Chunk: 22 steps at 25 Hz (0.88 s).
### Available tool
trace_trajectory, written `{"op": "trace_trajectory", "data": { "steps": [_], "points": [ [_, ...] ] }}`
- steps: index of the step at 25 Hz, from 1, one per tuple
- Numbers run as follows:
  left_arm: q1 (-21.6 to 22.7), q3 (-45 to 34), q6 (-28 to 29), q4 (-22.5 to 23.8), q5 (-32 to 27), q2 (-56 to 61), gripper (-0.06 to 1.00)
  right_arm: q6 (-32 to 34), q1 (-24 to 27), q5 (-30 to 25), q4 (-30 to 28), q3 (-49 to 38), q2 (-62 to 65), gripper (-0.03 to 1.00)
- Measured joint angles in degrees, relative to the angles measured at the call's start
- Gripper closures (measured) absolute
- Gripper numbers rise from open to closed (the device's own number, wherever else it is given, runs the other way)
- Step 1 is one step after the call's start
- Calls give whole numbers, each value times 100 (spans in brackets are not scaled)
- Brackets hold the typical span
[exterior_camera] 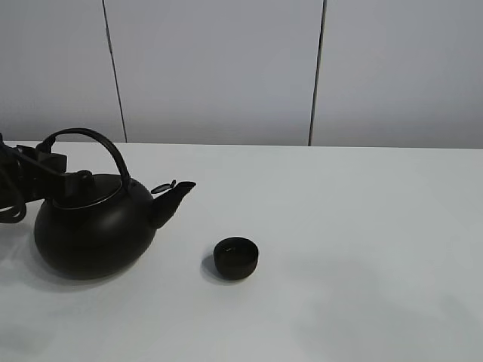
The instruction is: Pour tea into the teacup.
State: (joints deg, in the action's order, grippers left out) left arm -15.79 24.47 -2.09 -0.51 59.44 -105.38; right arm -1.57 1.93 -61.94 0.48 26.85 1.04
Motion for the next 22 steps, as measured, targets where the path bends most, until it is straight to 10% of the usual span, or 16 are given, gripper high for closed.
{"op": "trace_trajectory", "data": {
  "steps": [22],
  "points": [
    [-5, -270, 155, 299, 564, 17, 36, 0, 0, 0, 0, 0, 0, 38]
  ]
}}
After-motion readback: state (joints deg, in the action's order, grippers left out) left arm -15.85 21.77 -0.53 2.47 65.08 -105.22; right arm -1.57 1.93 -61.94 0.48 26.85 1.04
